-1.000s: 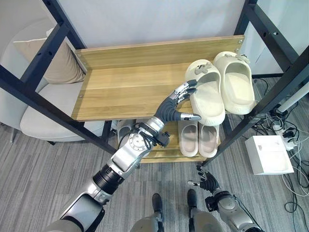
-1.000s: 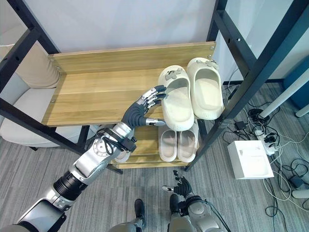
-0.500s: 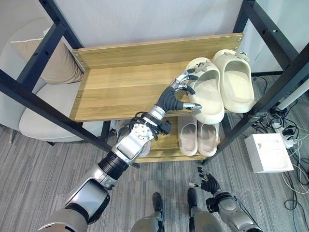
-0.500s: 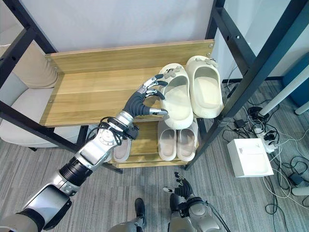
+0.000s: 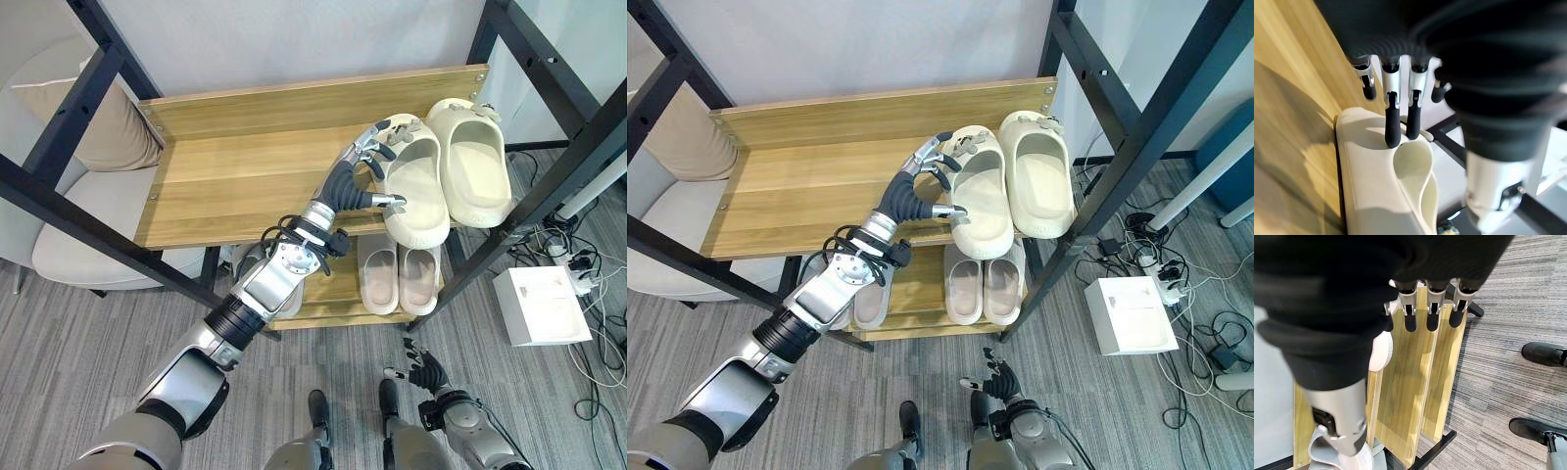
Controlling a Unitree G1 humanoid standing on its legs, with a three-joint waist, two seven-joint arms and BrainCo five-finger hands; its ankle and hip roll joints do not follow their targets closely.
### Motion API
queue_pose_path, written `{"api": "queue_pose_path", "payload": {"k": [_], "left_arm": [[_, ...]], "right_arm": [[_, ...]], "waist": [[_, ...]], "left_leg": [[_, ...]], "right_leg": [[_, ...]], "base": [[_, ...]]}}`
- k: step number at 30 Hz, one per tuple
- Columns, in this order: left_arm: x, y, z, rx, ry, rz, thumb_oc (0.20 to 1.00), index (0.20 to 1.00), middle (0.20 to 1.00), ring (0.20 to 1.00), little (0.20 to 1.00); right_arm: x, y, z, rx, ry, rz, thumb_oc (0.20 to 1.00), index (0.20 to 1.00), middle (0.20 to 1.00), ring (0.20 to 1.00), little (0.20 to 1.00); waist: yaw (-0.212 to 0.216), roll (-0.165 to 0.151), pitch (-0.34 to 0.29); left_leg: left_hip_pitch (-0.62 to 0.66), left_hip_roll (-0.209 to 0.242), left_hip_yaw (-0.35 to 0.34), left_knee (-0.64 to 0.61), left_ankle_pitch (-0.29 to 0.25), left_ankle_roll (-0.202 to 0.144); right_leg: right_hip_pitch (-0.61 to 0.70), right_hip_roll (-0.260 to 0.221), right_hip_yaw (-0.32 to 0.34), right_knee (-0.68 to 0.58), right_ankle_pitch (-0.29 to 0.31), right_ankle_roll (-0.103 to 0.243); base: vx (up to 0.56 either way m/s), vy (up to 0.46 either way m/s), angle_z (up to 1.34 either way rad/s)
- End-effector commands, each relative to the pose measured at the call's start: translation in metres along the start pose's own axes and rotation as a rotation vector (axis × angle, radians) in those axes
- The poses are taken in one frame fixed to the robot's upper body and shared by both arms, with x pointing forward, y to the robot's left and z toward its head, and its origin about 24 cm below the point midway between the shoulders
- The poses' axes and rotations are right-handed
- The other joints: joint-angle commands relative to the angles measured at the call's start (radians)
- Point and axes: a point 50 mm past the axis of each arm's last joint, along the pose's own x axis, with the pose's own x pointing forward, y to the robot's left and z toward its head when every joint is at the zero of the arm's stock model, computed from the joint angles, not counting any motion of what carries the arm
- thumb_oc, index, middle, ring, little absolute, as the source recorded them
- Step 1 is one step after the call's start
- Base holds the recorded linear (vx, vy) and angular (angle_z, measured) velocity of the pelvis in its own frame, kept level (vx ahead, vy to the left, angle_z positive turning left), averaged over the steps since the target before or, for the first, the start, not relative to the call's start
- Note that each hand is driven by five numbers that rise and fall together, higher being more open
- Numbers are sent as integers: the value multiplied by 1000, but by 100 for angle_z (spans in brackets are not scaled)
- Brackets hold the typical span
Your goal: Arrange the slippers neatly on the shoe rack.
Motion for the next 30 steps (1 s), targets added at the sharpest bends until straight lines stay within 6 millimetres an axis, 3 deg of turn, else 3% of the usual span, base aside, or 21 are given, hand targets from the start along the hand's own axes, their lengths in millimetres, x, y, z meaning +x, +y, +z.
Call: {"api": "queue_pose_path", "payload": {"k": [1,7,10,13,16,19,22,26,30], "left_arm": [[24,24,-4,199,9,95,1000,1000,1000,1000,1000],[30,42,-4,447,-19,207,1000,1000,1000,1000,1000],[25,42,-8,440,-2,208,1000,1000,1000,1000,1000],[15,42,-6,238,0,289,1000,1000,1000,1000,1000],[-7,46,5,-217,-36,373,1000,1000,1000,1000,1000],[-27,40,6,-455,-41,343,1000,1000,1000,1000,1000],[-45,18,4,-739,8,218,1000,1000,1000,1000,1000],[-49,-7,10,-867,40,33,1000,1000,1000,1000,1000],[-50,-7,31,-947,-47,-67,1000,1000,1000,1000,1000]], "right_arm": [[3,1,19,46,-104,-10,1000,1000,1000,1000,1000],[3,3,21,35,-127,-9,1000,1000,1000,1000,1000],[3,3,21,35,-123,-10,1000,1000,1000,1000,1000],[3,4,19,45,-114,-19,1000,1000,1000,1000,1000],[4,5,22,69,-116,-27,1000,1000,1000,1000,1000],[4,8,21,86,-107,-18,1000,1000,1000,1000,1000],[5,13,21,104,-86,9,1000,1000,1000,1000,1000],[4,16,16,104,-54,39,1000,1000,1000,1000,1000],[2,15,11,116,-38,48,1000,1000,1000,1000,1000]], "waist": [[3,-42,17],[0,-51,21],[1,-54,19],[6,-59,13],[22,-62,8],[37,-63,-2],[55,-67,-19],[62,-72,-34],[64,-72,-45]], "left_leg": [[47,79,-19,-1,-79,-68],[41,81,-19,-1,-79,-70],[42,83,-15,-1,-80,-70],[45,84,-15,-1,-80,-68],[48,84,-23,-1,-76,-67],[54,84,-28,-1,-77,-67],[61,82,-40,-1,-75,-67],[66,84,-51,-1,-72,-68],[69,82,-53,-1,-70,-68]], "right_leg": [[29,-80,-13,1,-85,109],[23,-81,-12,1,-83,111],[21,-81,-7,1,-82,112],[27,-79,-10,1,-84,107],[38,-77,-15,1,-87,103],[51,-76,-21,1,-92,101],[66,-73,-35,1,-96,99],[76,-70,-46,1,-97,97],[81,-68,-50,1,-96,97]], "base": [[0,0,0],[0,0,0],[0,1,-1],[0,0,0],[-6,1,2],[5,12,12],[6,2,17],[-5,2,4],[0,0,0]]}}
